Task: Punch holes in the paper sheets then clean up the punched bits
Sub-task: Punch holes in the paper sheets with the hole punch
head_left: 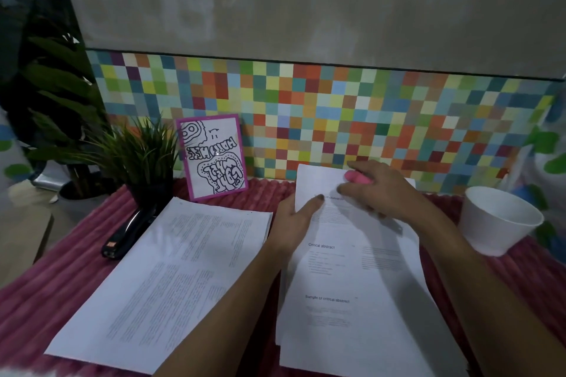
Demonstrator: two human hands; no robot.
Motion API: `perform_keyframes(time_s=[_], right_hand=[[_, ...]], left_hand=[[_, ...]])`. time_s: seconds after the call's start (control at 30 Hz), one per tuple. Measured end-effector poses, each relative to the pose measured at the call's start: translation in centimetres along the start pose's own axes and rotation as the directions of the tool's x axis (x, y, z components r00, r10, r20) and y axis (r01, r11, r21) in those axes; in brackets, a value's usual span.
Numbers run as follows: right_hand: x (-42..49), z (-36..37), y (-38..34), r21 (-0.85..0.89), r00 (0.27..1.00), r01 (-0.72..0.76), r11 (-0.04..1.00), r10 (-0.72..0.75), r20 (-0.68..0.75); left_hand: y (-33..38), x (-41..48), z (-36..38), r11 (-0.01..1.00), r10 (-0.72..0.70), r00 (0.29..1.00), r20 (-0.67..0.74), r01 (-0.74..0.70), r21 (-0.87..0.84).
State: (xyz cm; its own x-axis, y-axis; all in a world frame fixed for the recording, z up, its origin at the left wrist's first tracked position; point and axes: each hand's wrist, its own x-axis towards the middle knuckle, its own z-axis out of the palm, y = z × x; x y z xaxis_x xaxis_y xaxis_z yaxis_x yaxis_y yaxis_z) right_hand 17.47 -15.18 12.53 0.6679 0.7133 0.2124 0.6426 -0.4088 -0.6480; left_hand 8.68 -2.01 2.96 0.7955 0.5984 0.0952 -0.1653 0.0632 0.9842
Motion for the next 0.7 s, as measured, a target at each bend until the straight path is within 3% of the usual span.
perform_keyframes(time_s=[0.2, 0.37, 0.57, 0.63, 0.7], right_hand=[[-0.5, -1.1, 0.6, 0.040, 1.000, -0.013, 0.999, 0.013, 0.000], [-0.5, -2.6, 3.2, -0.045, 0.997, -0.056, 0.997, 0.053, -0.062], [-0.5, -4.6, 4.7, -0.135, 0.982, -0.140, 0.981, 0.120, -0.145], [-0.8, -5.1, 3.8, -0.053, 0.939, -0.103, 0.993, 0.080, -0.336], [-0.7, -5.5, 1.8, 0.313, 0.825, 0.075, 0.947, 0.118, -0.552]], left_hand=[[0.4, -0.4, 0.2, 1.000, -0.007, 1.000, -0.024, 0.006, -0.003], [0.3, -1.0, 0.0, 1.000, 0.010, 0.998, -0.066, -0.009, 0.021], [0.6, -1.7, 0.4, 0.999, -0.016, 1.000, -0.006, 0.016, 0.029], [0.9, -2.1, 0.6, 1.000, -0.005, 1.000, 0.012, 0.005, -0.015], [1.1, -2.4, 1.0, 0.999, 0.001, 0.999, 0.038, 0.000, -0.034]])
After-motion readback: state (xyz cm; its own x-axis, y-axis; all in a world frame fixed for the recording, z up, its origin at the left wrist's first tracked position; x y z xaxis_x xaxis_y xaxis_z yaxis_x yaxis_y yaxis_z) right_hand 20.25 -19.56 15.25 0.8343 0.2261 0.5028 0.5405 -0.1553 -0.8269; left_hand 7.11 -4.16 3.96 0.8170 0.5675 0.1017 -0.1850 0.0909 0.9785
